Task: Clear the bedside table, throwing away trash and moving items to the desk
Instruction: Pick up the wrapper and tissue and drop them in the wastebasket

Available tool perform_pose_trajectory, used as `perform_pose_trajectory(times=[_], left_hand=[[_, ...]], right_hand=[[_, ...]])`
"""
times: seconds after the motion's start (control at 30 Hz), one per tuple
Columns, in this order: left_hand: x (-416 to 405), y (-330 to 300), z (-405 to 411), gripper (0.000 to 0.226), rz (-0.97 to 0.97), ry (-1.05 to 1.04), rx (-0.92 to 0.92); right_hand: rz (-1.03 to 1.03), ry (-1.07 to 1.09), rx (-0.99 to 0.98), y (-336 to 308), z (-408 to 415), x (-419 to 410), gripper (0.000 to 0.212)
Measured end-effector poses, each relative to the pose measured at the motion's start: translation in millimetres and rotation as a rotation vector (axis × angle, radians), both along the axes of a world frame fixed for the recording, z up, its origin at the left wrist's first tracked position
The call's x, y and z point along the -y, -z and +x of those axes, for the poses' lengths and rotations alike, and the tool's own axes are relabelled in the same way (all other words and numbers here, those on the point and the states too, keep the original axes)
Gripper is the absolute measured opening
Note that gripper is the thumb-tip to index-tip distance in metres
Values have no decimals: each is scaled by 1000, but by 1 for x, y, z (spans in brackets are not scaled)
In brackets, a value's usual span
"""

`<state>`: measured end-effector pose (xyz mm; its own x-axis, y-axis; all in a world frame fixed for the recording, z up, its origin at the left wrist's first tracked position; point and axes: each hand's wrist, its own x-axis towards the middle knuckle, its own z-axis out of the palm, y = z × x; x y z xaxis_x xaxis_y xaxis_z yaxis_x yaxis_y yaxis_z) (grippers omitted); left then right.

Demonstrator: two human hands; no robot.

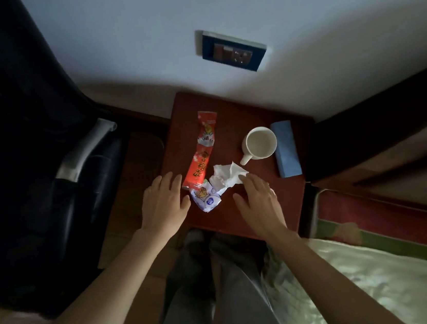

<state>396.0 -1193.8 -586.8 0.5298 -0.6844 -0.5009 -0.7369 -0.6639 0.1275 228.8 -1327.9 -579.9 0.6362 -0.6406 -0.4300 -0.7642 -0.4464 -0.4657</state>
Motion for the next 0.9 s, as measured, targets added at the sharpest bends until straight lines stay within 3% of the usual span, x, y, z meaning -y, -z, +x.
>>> perform_pose_trajectory(times=[0.37, 0.63, 0.9], left_hand=[[11, 63, 8, 53, -84, -40, -13], [23, 83, 5, 59, -159, -53, -43], [50, 84, 6, 71, -240, -168, -92]], right_hand=[[-118, -64, 16, 81, 36, 1, 52], [-334, -9, 33, 103, 42, -3, 25], [-252, 109, 152, 89, 35, 2, 16]])
